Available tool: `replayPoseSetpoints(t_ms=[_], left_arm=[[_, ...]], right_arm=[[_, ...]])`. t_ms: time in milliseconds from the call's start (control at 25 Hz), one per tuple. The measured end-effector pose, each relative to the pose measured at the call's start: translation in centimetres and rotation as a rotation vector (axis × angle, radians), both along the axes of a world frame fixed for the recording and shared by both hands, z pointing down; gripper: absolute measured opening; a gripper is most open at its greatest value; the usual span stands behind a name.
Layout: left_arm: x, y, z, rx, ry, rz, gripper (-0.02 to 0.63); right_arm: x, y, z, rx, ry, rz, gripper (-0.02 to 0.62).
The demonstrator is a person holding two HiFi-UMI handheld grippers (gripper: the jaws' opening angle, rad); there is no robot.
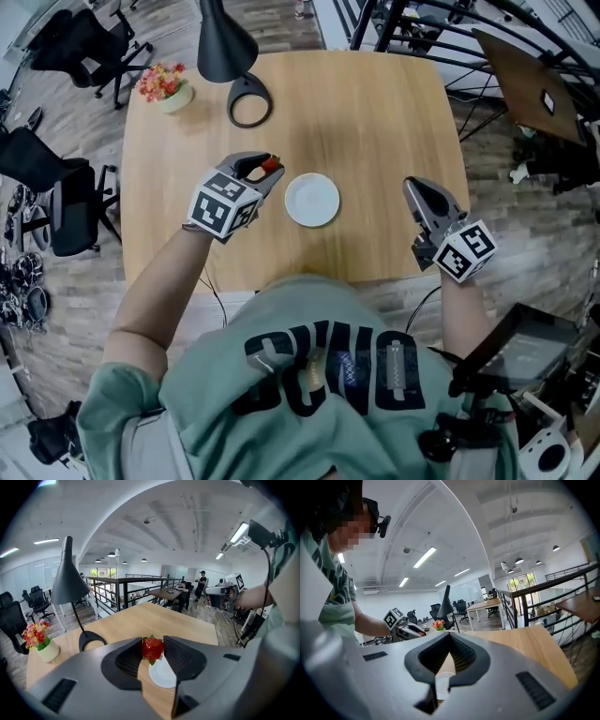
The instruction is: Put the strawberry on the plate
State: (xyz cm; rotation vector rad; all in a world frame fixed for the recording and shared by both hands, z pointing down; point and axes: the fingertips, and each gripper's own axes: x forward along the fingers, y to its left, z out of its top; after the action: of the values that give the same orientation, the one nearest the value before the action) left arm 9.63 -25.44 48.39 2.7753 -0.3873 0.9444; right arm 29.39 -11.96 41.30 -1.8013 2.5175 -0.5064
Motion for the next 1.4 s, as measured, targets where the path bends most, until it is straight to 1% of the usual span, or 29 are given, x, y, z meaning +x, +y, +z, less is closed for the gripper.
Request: replayPoseSetpoints(t_ms=[600,1400], left_arm=[[2.8,2.4,8.0,-0.038,-0.109,0.043,0.146],[4.0,3.7,13.9,-0.046,-0.186,0.064,0.146]], right_arm=[[2.3,1.1,3.2,-0.044,-0.045,0.035,0.003],[3.4,2.7,5.7,-0.08,-0.069,0.056,0.004]])
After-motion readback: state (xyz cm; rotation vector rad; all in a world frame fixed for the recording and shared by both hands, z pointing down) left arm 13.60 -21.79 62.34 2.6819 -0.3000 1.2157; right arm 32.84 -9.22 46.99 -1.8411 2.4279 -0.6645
